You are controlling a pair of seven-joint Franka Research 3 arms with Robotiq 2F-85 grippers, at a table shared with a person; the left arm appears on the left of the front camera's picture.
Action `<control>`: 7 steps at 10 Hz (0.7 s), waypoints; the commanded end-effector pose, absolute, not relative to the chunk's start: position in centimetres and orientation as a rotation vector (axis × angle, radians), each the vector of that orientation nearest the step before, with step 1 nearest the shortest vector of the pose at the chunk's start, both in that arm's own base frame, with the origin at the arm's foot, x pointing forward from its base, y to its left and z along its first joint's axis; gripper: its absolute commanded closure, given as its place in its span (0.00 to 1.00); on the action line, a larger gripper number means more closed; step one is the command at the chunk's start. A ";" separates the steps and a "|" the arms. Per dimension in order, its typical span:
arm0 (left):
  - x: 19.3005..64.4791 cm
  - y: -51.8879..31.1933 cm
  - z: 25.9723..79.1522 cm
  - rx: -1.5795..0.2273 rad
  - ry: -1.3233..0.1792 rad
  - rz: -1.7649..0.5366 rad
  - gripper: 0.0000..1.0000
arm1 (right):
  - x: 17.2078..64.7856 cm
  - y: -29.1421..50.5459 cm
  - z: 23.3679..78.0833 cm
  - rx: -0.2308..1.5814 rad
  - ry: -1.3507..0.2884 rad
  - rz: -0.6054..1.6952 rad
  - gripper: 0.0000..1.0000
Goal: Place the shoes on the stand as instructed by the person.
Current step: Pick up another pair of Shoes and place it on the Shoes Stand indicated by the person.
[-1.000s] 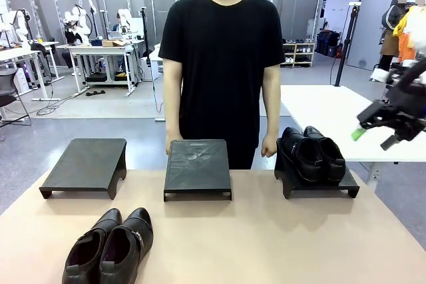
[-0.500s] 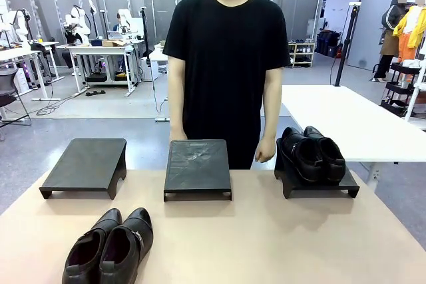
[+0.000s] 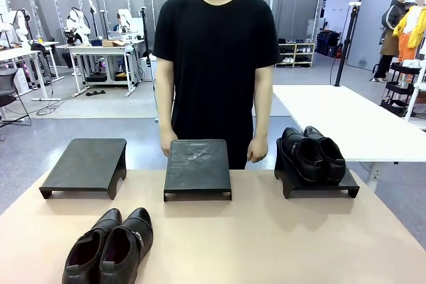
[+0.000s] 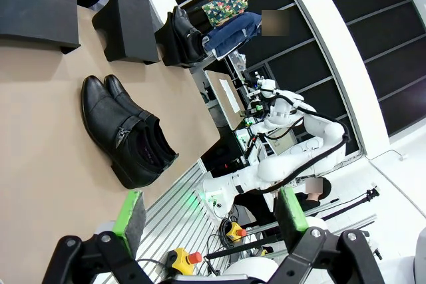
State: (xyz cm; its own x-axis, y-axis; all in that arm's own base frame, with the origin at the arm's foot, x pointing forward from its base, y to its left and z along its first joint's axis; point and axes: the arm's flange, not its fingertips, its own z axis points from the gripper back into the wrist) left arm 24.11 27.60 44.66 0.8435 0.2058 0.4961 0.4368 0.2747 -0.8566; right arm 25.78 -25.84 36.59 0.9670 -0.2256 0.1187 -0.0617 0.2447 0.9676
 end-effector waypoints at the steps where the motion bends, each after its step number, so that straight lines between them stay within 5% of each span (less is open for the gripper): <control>1: 24.0 27.7 44.8 -1.305 -0.593 -0.171 0.00 | 26.4 -26.4 36.3 1.360 -0.315 -0.099 0.00; 7: 24.0 27.7 44.8 -1.305 -0.593 -0.171 0.00 | 25.8 -25.8 36.6 1.323 -0.253 -0.113 0.00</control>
